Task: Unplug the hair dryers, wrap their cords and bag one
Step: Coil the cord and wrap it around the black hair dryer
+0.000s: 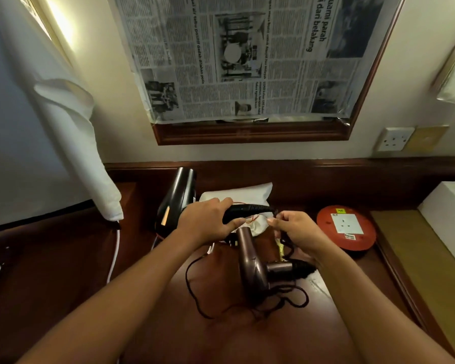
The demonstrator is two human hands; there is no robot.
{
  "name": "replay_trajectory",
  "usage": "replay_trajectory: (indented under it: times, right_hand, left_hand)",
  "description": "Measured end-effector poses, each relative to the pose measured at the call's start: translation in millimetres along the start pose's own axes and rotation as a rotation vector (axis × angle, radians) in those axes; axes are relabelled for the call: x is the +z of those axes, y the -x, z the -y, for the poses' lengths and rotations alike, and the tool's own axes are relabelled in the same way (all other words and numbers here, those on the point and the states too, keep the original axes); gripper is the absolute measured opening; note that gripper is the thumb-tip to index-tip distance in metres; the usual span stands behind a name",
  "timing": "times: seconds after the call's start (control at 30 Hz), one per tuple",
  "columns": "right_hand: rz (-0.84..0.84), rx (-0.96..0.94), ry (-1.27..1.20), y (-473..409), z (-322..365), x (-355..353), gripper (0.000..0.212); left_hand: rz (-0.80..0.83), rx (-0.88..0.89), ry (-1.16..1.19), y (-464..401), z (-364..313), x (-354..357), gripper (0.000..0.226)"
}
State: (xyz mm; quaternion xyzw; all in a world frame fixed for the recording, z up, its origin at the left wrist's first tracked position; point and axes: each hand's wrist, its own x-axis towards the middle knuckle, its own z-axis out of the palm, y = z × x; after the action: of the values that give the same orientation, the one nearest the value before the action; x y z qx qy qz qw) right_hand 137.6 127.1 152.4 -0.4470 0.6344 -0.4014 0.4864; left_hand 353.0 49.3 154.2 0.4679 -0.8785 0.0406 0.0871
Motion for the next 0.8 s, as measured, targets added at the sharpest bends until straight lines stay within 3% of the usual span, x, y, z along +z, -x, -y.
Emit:
replay_trajectory:
  times: [0.1, 0.2, 0.33, 0.53, 0.67, 0.8]
  right_hand:
    - [-0.031, 0.036, -0.176, -2, 1, 0, 0.010]
    - [-0.002, 0.154, -0.565, 4, 4, 7, 0.015]
    - [0.071, 0.257, -0.804, 13, 10, 17, 0.022]
    - [0.171, 0.114, -0.940, 12, 2, 33, 0.035]
    - [0.311, 0.103, -1.118, -4, 2, 38, 0.032]
    - [0.497, 0.086, -1.002, -20, 1, 31, 0.038]
  left_hand:
    - [0.017, -0.052, -0.006, -9, 1, -2, 0.057]
    - [0.041, -0.089, -0.015, -14, 1, -4, 0.059]
    - [0.059, -0.129, -0.018, -18, 3, -8, 0.061]
    - [0.019, -0.122, 0.060, -24, 10, -15, 0.054]
    - [-0.004, -0.106, 0.161, -32, 11, -27, 0.047]
    - [0.012, -0.050, 0.292, -38, 15, -36, 0.038]
